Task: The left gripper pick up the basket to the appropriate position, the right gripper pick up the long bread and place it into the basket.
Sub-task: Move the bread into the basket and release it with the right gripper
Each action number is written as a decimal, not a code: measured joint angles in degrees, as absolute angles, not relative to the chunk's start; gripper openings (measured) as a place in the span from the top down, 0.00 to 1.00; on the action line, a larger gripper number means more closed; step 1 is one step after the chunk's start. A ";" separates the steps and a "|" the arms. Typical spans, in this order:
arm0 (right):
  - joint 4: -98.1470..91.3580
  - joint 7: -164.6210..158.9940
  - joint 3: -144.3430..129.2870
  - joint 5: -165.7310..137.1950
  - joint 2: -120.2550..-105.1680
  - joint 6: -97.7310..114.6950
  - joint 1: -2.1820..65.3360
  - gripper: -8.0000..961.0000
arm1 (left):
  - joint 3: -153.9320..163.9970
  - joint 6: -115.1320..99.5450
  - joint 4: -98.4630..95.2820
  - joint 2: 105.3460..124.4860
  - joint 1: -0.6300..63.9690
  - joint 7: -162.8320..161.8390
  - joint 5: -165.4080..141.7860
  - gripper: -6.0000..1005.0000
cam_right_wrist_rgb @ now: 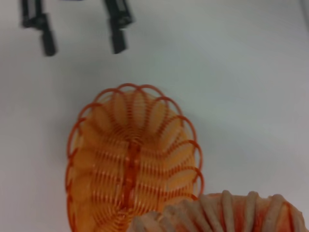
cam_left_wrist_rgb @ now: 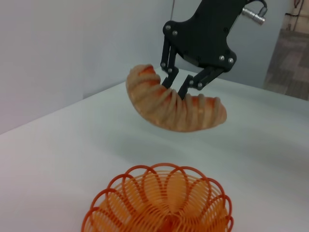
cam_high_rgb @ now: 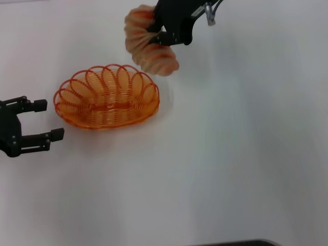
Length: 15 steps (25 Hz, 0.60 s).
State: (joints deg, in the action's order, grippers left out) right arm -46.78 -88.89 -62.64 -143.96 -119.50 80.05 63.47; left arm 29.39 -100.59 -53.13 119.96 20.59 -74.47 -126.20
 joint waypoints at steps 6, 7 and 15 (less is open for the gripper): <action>-45.14 -80.03 -65.16 -143.12 -119.70 80.09 65.21 0.81 | 29.04 -101.70 -53.25 119.79 20.66 -74.60 -126.23 0.19; -44.64 -78.26 -65.22 -143.03 -119.80 80.11 65.60 0.81 | 29.05 -101.79 -53.26 119.80 20.68 -74.64 -126.23 0.19; -40.41 -66.31 -68.47 -141.12 -120.31 79.34 67.70 0.81 | 28.89 -102.95 -53.30 119.85 20.87 -75.31 -125.92 0.19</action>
